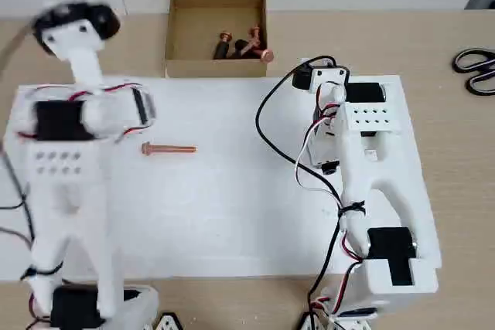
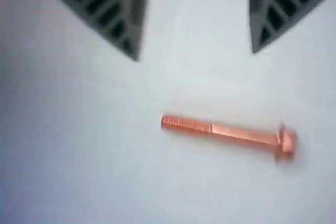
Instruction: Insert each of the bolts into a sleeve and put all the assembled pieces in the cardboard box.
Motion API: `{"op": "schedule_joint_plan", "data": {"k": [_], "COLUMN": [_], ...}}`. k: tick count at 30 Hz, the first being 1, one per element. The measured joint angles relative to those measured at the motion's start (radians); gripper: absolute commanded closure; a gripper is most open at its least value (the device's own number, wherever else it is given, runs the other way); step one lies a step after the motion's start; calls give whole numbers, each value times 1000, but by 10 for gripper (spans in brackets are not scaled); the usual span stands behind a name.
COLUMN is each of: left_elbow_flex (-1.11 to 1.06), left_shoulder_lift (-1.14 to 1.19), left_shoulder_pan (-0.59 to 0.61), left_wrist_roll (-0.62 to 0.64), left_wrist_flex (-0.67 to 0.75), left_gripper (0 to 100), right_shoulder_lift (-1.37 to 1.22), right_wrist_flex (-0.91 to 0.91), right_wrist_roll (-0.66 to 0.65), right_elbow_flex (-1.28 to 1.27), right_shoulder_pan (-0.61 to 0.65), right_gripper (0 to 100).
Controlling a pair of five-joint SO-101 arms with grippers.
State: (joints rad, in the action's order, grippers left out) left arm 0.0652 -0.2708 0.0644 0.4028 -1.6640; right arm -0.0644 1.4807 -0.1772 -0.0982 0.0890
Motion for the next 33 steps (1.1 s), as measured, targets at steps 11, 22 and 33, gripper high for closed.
{"op": "schedule_joint_plan", "data": {"k": [11,22,33], "left_elbow_flex": [-316,-318,-322], "left_shoulder_lift": [192,411,520], "left_shoulder_pan": [0,17,57], "left_wrist_roll": [315,540,614], "left_wrist_flex": [299,417,454], "left_gripper": [750,750,750], "right_shoulder_lift": [0,0,0], "right_wrist_flex": [0,0,0], "right_wrist_roll": [0,0,28], "right_elbow_flex": [0,0,0], "right_shoulder_pan": [0,0,0], "right_gripper": [994,994,994]}}
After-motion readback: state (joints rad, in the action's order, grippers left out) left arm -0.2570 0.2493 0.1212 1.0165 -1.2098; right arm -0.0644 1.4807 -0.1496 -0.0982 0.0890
